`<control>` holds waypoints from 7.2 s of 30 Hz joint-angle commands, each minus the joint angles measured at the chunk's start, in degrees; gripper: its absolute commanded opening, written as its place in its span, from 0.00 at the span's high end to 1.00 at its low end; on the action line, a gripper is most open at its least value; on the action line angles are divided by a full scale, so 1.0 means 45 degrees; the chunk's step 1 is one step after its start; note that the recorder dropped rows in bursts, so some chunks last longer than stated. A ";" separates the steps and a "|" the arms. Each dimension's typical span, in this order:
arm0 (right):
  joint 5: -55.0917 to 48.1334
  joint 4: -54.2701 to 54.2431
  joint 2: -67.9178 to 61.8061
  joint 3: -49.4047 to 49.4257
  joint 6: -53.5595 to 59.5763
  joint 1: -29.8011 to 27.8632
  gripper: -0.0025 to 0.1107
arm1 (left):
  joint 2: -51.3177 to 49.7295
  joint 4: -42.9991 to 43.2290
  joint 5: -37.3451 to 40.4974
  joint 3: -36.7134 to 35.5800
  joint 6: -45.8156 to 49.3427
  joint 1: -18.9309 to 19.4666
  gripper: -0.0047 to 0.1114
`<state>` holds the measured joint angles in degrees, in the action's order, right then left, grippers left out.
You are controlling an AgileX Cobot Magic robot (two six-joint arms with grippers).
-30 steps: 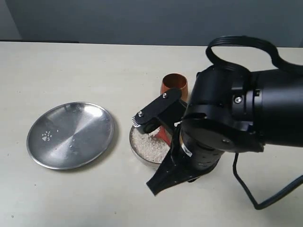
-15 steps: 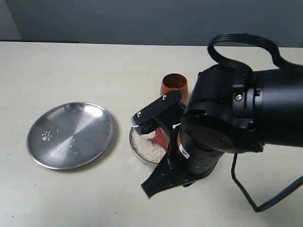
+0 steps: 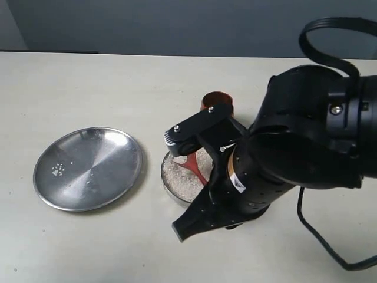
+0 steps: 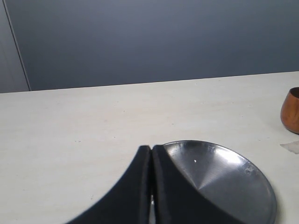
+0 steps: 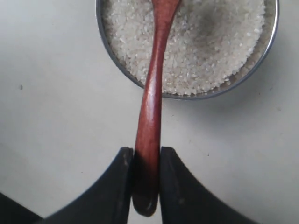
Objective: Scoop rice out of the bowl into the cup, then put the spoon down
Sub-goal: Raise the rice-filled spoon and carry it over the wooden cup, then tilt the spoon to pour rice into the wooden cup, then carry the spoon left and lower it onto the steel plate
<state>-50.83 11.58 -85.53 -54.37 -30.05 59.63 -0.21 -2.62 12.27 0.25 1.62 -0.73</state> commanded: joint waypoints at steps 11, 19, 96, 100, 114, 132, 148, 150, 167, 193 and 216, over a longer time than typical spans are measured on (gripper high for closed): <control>0.3027 -0.1024 0.1549 0.3007 0.0182 -0.1603 0.98 | 0.0046 -0.0012 -0.0086 -0.0055 -0.0014 -0.0095 0.96; 0.3482 -0.1633 0.1599 0.2984 0.1080 -0.2864 0.98 | 0.0046 -0.0012 -0.0086 -0.0055 -0.0014 -0.0095 0.96; 0.3174 0.4743 -0.2673 -0.0848 0.3006 -0.5997 0.98 | 0.0046 0.0026 -0.0085 -0.0055 -0.0014 -0.0095 0.96; 0.3151 0.4767 -0.2673 -0.0848 0.3332 -0.5997 0.98 | 0.0046 0.0028 -0.0109 -0.0055 -0.0014 -0.0095 0.96; 0.2917 0.5119 -0.2673 -0.0848 0.4223 -0.5978 0.98 | 0.0046 0.0028 -0.0109 -0.0055 -0.0014 -0.0095 0.96; 0.2113 0.6998 -0.2673 -0.0848 0.3990 -0.5122 0.98 | 0.0046 0.0028 -0.0109 -0.0055 -0.0014 -0.0095 0.96; 0.4297 0.2741 -0.1252 -0.1243 0.3308 -0.4327 0.98 | 0.0046 0.0028 -0.0085 -0.0055 -0.0014 -0.0095 0.96; 0.4996 0.0535 -0.1338 -0.1572 0.4239 -0.3688 0.98 | 0.0046 0.0051 -0.0085 -0.0055 -0.0014 -0.0095 0.96; 0.6756 -0.6922 -0.6022 -0.4312 0.7997 -0.1449 0.98 | 0.0046 0.0307 -0.0085 -0.0055 -0.0014 -0.0095 0.96; 0.7545 -0.7687 -0.8708 -0.5779 0.7997 -0.1311 0.67 | 0.0046 0.0307 -0.0085 -0.0055 -0.0014 -0.0095 0.96; 0.5160 -0.0205 -0.3531 -0.5754 0.3822 -0.1684 0.98 | 0.0046 0.0307 -0.0085 -0.0055 -0.0014 -0.0095 0.96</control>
<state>-24.43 4.80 -104.03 -80.02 -9.18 52.68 -0.21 -1.17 12.27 0.25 1.62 -0.85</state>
